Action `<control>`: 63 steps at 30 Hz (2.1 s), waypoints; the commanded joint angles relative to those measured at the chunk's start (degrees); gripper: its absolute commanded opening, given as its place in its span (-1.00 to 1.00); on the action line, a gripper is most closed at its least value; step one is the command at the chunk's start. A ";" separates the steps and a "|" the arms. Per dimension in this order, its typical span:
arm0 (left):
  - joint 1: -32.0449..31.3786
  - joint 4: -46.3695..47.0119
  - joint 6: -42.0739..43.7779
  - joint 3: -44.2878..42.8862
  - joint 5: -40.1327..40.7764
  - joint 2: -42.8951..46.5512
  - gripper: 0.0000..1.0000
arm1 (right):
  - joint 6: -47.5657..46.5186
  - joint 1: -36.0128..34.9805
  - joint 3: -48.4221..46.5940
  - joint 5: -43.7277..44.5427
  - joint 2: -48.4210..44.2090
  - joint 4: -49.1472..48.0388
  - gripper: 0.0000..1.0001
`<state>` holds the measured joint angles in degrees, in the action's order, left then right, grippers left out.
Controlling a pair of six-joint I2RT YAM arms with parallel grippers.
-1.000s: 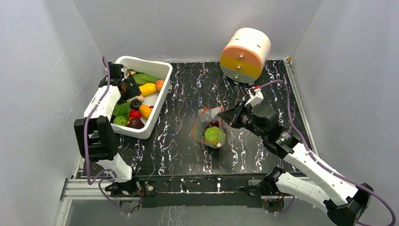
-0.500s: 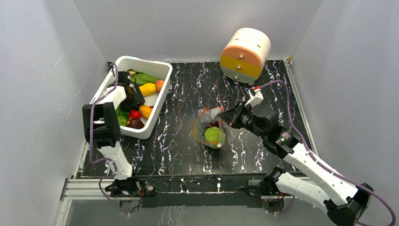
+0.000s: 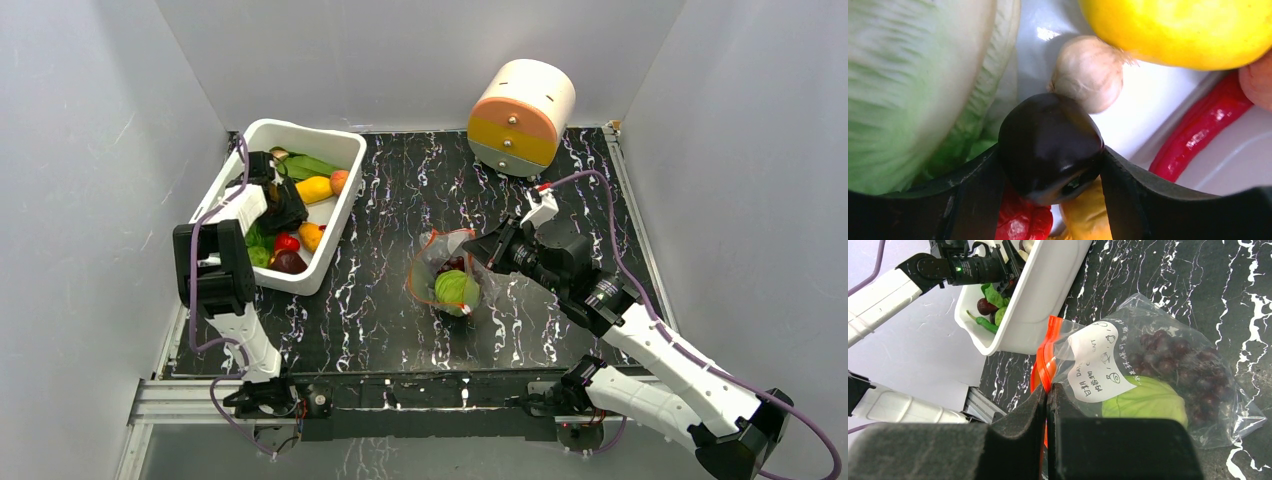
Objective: Place the food in the zip-top bag and seal the zipper
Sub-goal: Pick up the fake vegetable from the bin, then place the fake vegetable in the zipper food storage bag.
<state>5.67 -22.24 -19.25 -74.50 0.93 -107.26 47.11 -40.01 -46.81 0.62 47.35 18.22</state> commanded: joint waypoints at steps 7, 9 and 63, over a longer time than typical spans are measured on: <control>-0.21 -4.02 -0.16 -0.61 -3.13 10.44 -0.30 | 0.70 0.15 -1.20 -2.56 0.61 -4.16 -1.00; -0.31 -4.65 -0.38 -1.02 -3.28 11.71 -0.31 | 0.70 0.12 -1.11 -2.11 0.63 -4.11 -1.00; -26.46 5.77 -10.33 9.43 -57.77 36.67 -0.40 | 6.32 0.15 -4.77 3.18 6.33 -3.77 -1.00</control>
<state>-19.53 -25.74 -23.16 -67.05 -47.27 -72.27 52.49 -40.01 -48.34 4.14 53.32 19.31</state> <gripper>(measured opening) 0.609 0.009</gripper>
